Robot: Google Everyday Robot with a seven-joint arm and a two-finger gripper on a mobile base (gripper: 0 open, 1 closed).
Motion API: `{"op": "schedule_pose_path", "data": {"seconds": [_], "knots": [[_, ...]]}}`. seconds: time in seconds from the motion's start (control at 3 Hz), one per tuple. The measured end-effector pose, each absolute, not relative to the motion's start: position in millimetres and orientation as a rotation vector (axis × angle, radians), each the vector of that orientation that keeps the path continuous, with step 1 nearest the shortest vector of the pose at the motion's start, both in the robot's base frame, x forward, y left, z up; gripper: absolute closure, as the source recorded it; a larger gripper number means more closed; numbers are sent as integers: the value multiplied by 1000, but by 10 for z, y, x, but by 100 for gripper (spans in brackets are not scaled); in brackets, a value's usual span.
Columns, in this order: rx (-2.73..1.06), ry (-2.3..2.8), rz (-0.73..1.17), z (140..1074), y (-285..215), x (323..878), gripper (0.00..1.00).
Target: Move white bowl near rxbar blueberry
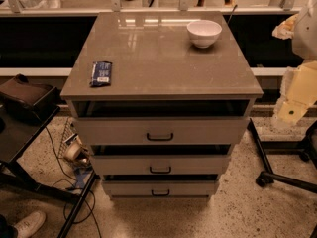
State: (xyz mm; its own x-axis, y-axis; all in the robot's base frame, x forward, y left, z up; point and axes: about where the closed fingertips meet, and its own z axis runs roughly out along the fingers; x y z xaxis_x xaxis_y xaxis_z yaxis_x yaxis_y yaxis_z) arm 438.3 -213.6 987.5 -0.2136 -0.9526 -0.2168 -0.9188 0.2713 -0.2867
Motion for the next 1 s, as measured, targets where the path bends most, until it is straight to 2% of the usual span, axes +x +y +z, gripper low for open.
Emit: {"op": "schedule_pose_path", "data": {"seconds": [0.33, 0.67, 1.0], "knots": [[-1704, 2201, -136, 9875, -2136, 4383, 0], [-1764, 2110, -146, 9835, -2036, 4653, 0], [-1953, 1892, -203, 9790, -1720, 5497, 0]]}}
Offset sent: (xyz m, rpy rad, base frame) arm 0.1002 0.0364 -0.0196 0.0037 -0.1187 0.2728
